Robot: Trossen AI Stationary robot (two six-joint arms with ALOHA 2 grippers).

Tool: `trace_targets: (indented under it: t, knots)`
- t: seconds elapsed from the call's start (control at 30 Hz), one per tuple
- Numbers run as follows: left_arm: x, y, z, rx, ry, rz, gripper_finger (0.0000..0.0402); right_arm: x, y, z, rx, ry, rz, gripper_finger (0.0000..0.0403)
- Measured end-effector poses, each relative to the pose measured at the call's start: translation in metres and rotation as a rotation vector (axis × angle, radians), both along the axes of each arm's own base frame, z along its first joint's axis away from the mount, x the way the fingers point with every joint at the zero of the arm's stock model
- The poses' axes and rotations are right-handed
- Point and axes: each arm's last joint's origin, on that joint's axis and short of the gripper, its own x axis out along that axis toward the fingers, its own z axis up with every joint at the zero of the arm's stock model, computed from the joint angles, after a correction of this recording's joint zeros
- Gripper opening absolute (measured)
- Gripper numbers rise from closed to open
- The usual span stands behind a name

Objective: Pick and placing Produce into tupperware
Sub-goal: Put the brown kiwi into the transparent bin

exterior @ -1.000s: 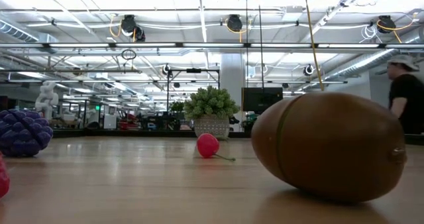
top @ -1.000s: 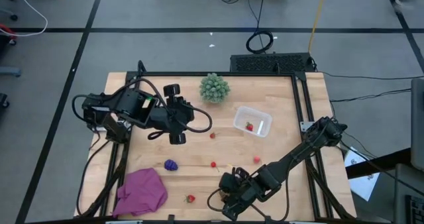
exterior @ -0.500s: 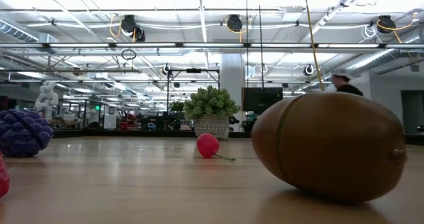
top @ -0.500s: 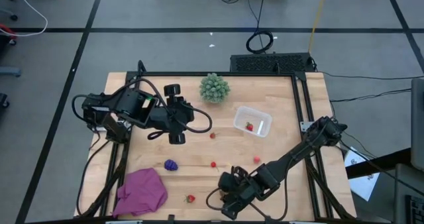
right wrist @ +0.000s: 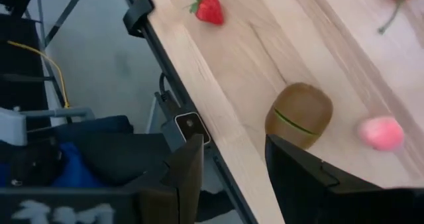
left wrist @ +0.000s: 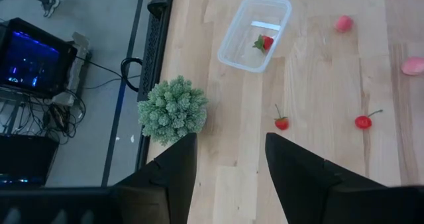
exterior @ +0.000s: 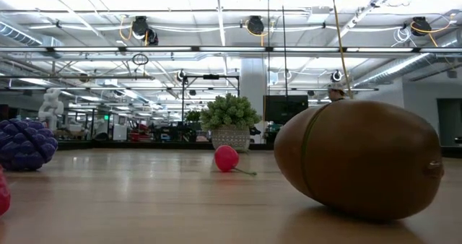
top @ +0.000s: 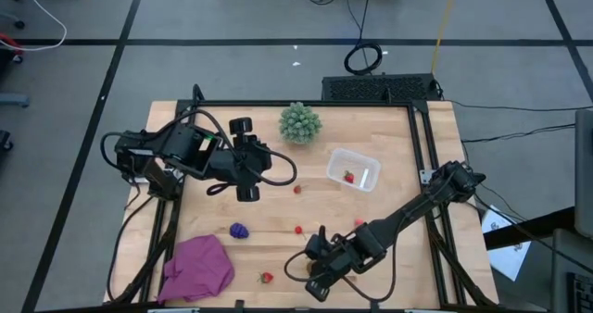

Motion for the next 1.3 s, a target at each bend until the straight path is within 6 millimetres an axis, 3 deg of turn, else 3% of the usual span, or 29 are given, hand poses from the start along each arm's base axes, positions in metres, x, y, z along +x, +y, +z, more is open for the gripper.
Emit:
trace_targets:
  t: [0.23, 0.6, 1.3]
  knots:
    - [0.0, 0.0, 0.0, 0.0, 0.0, 0.0, 0.0184, 0.005, -0.008, -0.003, 0.048, 0.053, -0.035, 0.0187]
    - [0.0, 0.0, 0.0, 0.003, 0.001, -0.003, 0.0184, 0.027, 0.005, -0.042, 0.192, 0.132, 0.039, 0.0266]
    - [0.0, 0.0, 0.0, 0.003, 0.002, -0.003, 0.0184, 0.037, -0.012, -0.073, 0.136, 0.238, 0.072, 0.027]
